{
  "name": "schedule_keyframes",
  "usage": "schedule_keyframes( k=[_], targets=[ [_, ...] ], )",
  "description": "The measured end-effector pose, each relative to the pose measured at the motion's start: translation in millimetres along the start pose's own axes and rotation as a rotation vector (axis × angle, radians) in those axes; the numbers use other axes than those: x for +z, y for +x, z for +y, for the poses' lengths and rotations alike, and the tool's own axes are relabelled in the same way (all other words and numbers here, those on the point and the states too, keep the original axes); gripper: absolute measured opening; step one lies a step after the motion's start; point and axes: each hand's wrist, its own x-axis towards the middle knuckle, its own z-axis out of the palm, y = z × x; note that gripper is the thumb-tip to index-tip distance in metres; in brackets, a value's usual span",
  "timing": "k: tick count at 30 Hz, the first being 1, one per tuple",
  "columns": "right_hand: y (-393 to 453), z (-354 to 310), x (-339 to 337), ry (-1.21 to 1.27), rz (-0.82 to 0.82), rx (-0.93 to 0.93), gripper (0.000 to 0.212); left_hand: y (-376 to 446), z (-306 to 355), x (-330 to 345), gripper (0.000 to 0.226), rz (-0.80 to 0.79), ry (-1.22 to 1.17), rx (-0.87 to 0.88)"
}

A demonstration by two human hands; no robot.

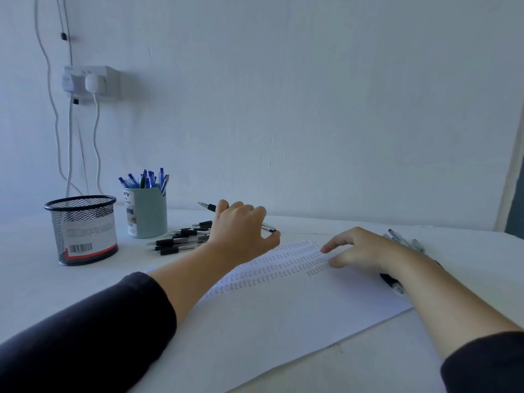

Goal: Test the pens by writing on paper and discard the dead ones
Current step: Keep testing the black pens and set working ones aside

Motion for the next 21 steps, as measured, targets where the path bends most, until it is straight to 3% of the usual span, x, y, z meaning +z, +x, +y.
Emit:
schedule_keyframes(
  k=[4,9,11,13,15,16,21],
  targets=[
    [-5.0,0.1,-7.6,-0.065,-0.134,-0.012,0.032,-0.6,1.0,0.2,0.02,-0.058,-0.142,0.004],
    [-3.4,3.3,-6.9,-0.108,-0.186,0.016,0.039,-0.3,14.8,-21.7,0.036,0.127,-0.386,0.016],
    [-2.0,3.8,-6.5,-0.107,-0.197,0.017,0.039,0.4,25.2,-32.5,0.049,0.025,-0.48,-0.115],
    [-2.5,3.1,-6.7,-0.106,-0.203,0.027,0.044,3.0,37.2,-37.6,0.047,-0.052,-0.914,-0.333],
    [-3.5,2.3,-6.0,-0.101,-0.2,0.042,0.054,3.1,49.7,-38.0,0.028,-0.131,-1.294,-0.546],
    [-3.6,2.0,-5.1,-0.096,-0.19,0.048,0.057,2.1,55.1,-34.9,0.018,-0.156,-1.361,-0.606],
    [-0.7,-3.6,7.6,-0.158,-0.093,0.073,0.051,-4.8,70.6,-15.6,0.015,-0.229,-1.36,-0.717]
  ],
)
